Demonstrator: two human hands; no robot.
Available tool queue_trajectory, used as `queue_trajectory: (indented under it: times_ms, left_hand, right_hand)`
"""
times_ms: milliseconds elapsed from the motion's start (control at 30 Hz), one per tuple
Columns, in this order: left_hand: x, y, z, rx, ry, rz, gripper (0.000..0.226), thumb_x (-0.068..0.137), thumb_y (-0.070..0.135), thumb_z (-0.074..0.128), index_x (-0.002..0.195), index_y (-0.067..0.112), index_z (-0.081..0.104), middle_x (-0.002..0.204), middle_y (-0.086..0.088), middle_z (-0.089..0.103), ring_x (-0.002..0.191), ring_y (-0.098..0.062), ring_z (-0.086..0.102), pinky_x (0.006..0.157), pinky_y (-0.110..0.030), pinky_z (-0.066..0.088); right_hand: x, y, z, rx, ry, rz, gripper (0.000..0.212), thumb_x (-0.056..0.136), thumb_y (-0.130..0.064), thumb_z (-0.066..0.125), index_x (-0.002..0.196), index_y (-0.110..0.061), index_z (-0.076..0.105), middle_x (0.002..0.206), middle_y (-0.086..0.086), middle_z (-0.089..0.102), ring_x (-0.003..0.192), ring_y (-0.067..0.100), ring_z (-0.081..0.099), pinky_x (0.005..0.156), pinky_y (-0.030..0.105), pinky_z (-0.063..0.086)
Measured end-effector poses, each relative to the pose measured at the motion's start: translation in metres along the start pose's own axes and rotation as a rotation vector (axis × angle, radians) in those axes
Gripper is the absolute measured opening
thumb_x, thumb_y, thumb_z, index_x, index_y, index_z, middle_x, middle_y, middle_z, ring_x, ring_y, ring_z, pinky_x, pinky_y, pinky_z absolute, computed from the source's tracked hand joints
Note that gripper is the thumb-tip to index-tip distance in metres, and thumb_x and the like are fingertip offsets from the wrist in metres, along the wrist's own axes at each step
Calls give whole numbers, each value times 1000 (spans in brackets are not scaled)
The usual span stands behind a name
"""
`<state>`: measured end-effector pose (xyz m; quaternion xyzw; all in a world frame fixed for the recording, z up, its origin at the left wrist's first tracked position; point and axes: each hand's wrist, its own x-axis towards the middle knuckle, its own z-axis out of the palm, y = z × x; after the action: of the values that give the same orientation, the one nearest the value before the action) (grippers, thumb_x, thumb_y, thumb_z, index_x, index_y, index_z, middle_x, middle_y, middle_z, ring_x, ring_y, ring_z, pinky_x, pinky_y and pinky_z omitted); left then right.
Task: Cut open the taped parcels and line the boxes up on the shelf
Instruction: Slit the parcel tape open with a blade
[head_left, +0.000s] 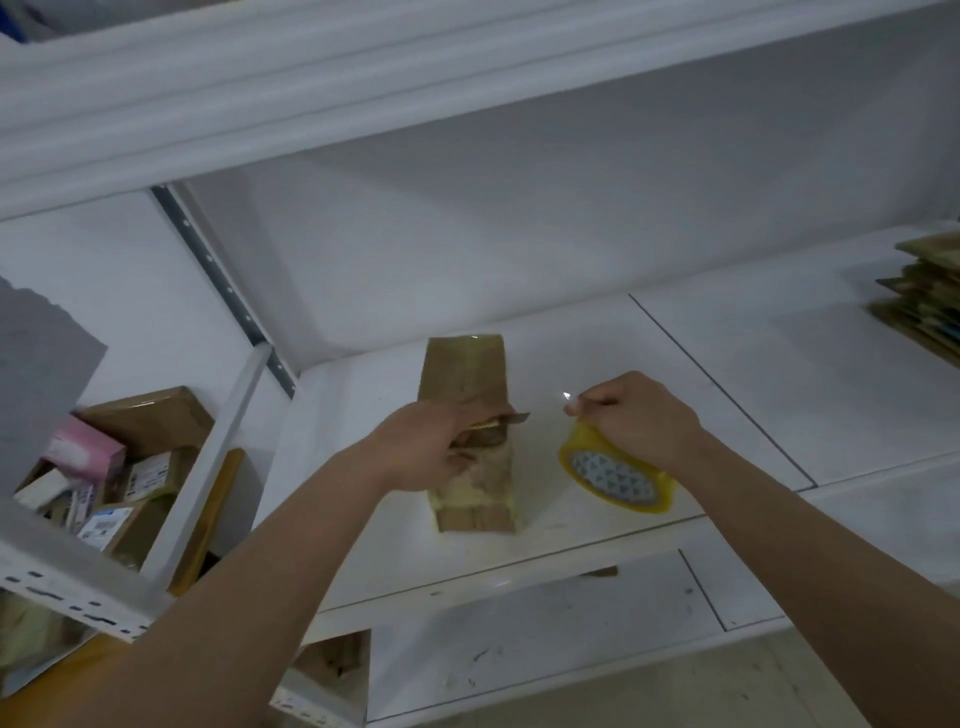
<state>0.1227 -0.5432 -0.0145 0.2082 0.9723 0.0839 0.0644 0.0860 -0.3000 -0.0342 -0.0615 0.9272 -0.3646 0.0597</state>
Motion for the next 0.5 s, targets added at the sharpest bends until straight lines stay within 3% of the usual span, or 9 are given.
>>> queue_trajectory:
  times_ms: [67, 133, 200, 233, 300, 333, 400, 500]
  left_hand:
    - [-7, -12, 1, -1, -3, -19, 74, 88, 17, 65, 149, 36, 30, 126, -1, 61, 105, -21, 59, 88, -35, 49]
    - [-11, -16, 3, -169, 50, -50, 77, 83, 19, 70, 147, 40, 31, 118, 1, 63, 99, -18, 60, 87, -32, 51]
    - [-11, -13, 4, -443, 230, -125, 68, 80, 24, 76, 137, 42, 43, 115, 5, 64, 99, -15, 63, 86, -27, 53]
    - [-9, -11, 5, -549, 368, -180, 54, 81, 29, 77, 128, 37, 53, 110, 1, 67, 96, -18, 65, 85, -31, 54]
    - [-6, -2, 5, -686, 596, -324, 28, 82, 45, 73, 104, 29, 67, 92, -5, 72, 85, -22, 68, 79, -39, 57]
    - [-3, 4, 5, -745, 631, -366, 33, 78, 58, 70, 94, 29, 69, 86, -2, 72, 82, -18, 69, 77, -39, 57]
    - [2, 16, 4, -808, 556, -365, 56, 65, 80, 60, 86, 29, 67, 81, 7, 72, 79, -8, 68, 76, -32, 57]
    - [12, 34, 2, -729, 445, -270, 68, 65, 87, 55, 70, 20, 62, 65, 10, 66, 61, -3, 63, 63, -23, 53]
  right_hand:
    - [0, -11, 2, 21, -31, -43, 34, 88, -55, 60, 87, -26, 76, 86, -3, 72, 82, 12, 66, 71, 27, 47]
    - [0, -21, 3, 33, -60, -92, 41, 89, -55, 60, 95, -16, 75, 93, 8, 72, 87, 22, 68, 81, 34, 52]
    - [-2, -30, 2, 42, -71, -122, 46, 90, -53, 59, 100, -11, 72, 99, 14, 71, 90, 25, 68, 87, 41, 53]
    - [-4, -32, 1, 49, -73, -128, 44, 91, -53, 59, 99, -13, 73, 99, 12, 72, 90, 24, 68, 90, 43, 53]
    - [-6, -37, -2, 63, -78, -135, 33, 91, -52, 59, 97, -25, 78, 101, -1, 74, 93, 17, 67, 93, 44, 52]
    - [-8, -40, -3, 71, -85, -141, 28, 92, -51, 59, 99, -32, 78, 105, -6, 74, 97, 15, 66, 94, 43, 51]
    - [-10, -46, -5, 82, -101, -156, 23, 93, -51, 57, 103, -40, 75, 107, -9, 73, 100, 15, 66, 95, 43, 51]
    - [-13, -54, -6, 90, -117, -163, 20, 94, -48, 56, 100, -41, 75, 88, -5, 74, 87, 18, 68, 89, 45, 54]
